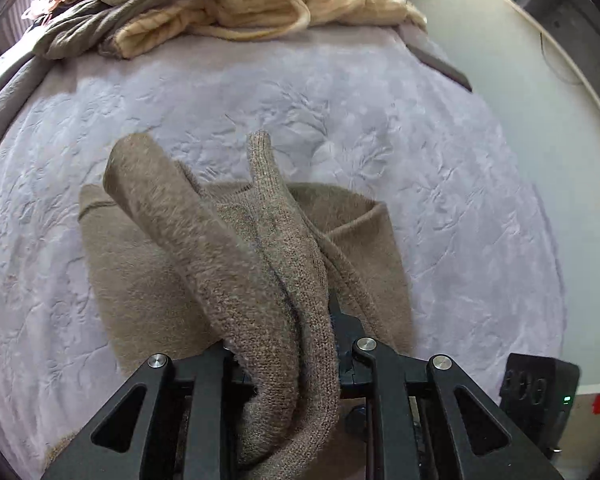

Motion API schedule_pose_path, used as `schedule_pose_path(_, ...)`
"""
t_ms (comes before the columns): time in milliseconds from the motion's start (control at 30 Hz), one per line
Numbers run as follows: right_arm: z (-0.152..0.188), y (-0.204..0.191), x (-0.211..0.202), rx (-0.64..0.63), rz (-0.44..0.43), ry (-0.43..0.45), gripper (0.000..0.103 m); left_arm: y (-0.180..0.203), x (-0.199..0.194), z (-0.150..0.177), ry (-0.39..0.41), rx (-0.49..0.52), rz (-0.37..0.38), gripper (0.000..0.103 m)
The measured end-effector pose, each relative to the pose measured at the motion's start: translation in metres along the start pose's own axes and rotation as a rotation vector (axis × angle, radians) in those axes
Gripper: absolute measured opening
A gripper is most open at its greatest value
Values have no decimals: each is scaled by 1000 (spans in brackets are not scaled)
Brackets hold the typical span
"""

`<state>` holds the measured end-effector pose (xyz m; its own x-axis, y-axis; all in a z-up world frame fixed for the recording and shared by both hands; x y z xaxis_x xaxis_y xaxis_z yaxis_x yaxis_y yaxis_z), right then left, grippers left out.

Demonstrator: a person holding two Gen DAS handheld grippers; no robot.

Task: Fold small clothes

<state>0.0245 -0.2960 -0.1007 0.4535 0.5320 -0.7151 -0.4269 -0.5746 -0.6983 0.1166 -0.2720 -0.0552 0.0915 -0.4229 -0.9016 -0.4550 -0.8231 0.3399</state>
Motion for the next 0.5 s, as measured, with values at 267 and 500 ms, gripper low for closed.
schedule_pose_path(267, -11, 41, -13, 127, -123, -13, 10, 36, -13, 4, 63, 147, -118, 33)
schedule_pose_path(500, -22, 56, -25, 217, -211, 19, 30, 51, -57, 1, 172, 190, -63, 95)
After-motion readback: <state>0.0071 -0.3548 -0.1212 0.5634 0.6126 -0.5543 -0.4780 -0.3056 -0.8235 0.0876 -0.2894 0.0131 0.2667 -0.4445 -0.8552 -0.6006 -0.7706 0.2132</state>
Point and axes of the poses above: each gripper's, at about its wrist camera, not at the fingertips, and x roughly the way its jaws point, y to its right, z to its underside, the point moved 7 cm from there along x, roughly the way its jaws point, and after that the axes turned 7 degrees about z, right-handed, at the moved point
